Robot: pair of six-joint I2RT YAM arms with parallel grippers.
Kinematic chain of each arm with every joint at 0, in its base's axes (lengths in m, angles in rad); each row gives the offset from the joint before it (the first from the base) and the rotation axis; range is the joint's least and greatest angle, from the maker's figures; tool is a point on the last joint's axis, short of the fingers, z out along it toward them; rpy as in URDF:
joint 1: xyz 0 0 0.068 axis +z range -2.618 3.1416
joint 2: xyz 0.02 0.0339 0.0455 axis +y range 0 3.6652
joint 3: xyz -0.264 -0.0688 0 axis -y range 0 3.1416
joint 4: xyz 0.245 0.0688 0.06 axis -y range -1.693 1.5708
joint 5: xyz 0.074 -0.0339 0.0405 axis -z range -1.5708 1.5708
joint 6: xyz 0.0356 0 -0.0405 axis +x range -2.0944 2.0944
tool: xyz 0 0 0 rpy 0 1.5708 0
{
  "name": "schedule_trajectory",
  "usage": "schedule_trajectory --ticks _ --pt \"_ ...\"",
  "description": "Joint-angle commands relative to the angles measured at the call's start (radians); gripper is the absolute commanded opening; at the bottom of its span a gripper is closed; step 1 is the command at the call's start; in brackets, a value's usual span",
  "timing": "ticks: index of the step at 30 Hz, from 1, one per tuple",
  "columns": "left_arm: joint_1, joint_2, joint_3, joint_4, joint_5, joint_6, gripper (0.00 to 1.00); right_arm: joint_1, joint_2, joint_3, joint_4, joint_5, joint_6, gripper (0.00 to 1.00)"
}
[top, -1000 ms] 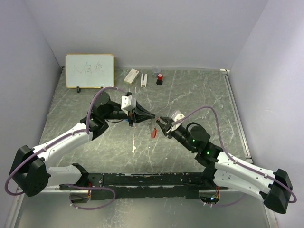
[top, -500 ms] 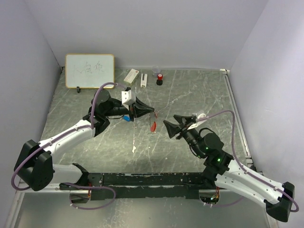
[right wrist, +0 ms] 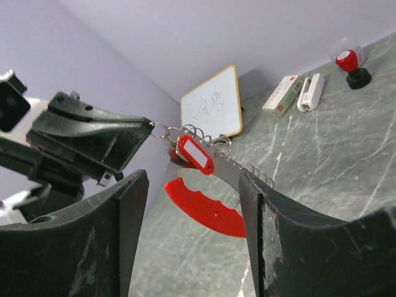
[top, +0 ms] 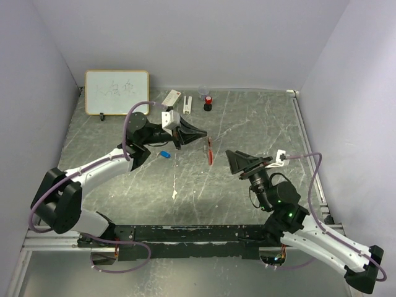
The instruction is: Put the keys on the keyring
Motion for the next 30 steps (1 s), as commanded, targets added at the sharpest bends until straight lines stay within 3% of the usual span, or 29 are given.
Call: schedule_trajectory --ticks 1,13,19,23,26,30 --pt "0.006 0.023 0.059 0.137 -0.017 -0.031 0.07 -0.003 -0.031 -0.018 0.061 0.115 0.149 0.61" --pt "0.008 0.042 0.146 0.074 -0.027 -0.024 0.07 -0.015 0.194 0.058 0.275 0.113 0.319 0.62" --pt "0.037 0.049 0.206 -0.004 -0.059 -0.01 0.07 -0.088 0.306 0.148 0.294 0.081 0.454 0.61" --pt "0.078 0.061 0.227 0.02 -0.067 -0.038 0.07 -0.24 0.396 0.203 0.286 -0.086 0.613 0.61" --pt "0.111 0.075 0.257 0.025 -0.061 -0.049 0.07 -0.364 0.487 0.203 0.381 -0.248 0.744 0.6" --pt "0.152 0.111 0.312 0.036 -0.03 -0.07 0.07 -0.407 0.603 0.235 0.486 -0.335 0.797 0.59"
